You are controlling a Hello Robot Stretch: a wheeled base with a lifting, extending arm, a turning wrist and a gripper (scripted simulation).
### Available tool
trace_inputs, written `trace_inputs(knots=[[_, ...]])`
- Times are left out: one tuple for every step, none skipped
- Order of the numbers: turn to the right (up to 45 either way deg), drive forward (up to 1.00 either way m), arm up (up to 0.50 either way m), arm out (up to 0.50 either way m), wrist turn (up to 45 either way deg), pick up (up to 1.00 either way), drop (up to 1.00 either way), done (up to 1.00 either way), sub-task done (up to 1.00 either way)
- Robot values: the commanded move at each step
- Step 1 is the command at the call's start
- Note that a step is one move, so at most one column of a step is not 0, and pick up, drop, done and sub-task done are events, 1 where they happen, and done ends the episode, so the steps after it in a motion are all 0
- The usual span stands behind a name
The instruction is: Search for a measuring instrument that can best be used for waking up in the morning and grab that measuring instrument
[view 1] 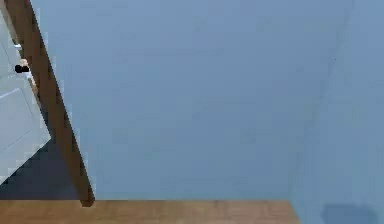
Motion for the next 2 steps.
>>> trace_inputs(knots=[[45.0, 0.00, 0.00, 0.00, 0.0, 0.00, 0.00, 0.00, 0.00], [45.0, 0.00, 0.00, 0.00, 0.0, 0.00, 0.00, 0.00, 0.00]])
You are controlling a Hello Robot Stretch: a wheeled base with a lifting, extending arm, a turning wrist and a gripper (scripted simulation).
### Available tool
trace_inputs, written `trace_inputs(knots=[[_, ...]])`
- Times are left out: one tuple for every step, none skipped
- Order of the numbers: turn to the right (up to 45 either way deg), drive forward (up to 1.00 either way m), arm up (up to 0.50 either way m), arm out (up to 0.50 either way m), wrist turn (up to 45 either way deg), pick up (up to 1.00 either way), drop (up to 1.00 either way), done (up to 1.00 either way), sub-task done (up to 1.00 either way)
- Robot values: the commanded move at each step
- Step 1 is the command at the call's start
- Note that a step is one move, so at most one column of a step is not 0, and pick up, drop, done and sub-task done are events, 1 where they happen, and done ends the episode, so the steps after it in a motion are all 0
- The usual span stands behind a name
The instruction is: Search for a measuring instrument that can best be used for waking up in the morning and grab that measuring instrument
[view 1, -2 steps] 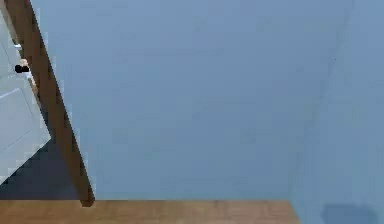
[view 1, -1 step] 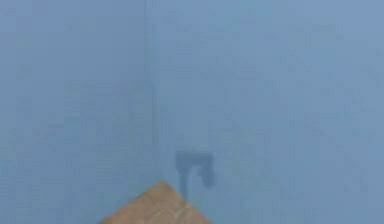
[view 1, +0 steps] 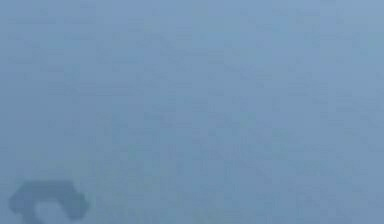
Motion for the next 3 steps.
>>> trace_inputs(knots=[[24.0, 0.00, 0.00, 0.00, 0.0, 0.00, 0.00, 0.00, 0.00], [0.0, 0.30, 0.00, 0.00, 0.0, 0.00, 0.00, 0.00, 0.00], [45.0, 0.00, 0.00, 0.00, 0.0, 0.00, 0.00, 0.00, 0.00]])
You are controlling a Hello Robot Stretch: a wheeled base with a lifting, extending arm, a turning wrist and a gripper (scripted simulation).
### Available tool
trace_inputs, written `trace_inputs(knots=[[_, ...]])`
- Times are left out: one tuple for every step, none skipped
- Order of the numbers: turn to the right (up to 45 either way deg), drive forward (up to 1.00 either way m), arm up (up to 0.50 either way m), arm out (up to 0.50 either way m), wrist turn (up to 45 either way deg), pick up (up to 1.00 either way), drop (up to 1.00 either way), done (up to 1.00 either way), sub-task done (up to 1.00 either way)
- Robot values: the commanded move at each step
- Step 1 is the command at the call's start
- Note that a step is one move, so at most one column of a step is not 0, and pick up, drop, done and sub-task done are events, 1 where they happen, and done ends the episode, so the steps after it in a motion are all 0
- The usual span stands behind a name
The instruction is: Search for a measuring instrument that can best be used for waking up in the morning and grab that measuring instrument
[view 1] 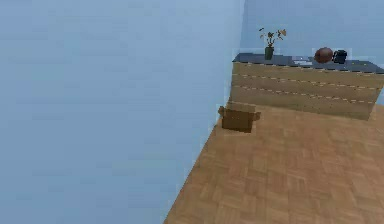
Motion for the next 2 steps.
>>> trace_inputs(knots=[[30.0, 0.00, 0.00, 0.00, 0.0, 0.00, 0.00, 0.00, 0.00], [0.0, 0.90, 0.00, 0.00, 0.0, 0.00, 0.00, 0.00, 0.00]])
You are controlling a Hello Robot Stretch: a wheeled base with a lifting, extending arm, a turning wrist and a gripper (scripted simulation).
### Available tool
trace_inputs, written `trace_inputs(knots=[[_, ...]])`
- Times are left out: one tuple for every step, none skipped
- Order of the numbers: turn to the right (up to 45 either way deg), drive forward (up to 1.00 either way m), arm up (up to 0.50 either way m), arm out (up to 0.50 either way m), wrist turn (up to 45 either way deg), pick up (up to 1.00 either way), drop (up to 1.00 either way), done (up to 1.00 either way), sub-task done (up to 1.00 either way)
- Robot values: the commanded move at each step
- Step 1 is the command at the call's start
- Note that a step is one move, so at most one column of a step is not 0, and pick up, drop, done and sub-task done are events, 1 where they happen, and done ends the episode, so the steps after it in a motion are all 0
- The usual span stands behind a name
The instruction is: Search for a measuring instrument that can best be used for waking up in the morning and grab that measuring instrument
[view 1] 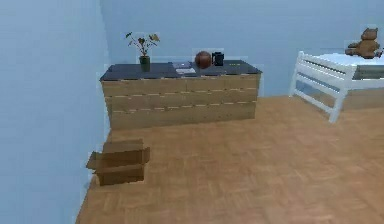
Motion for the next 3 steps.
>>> trace_inputs(knots=[[3.0, 0.00, 0.00, 0.00, 0.0, 0.00, 0.00, 0.00, 0.00], [-45.0, 0.00, 0.00, 0.00, 0.0, 0.00, 0.00, 0.00, 0.00], [-12.0, 0.00, 0.00, 0.00, 0.0, 0.00, 0.00, 0.00, 0.00]])
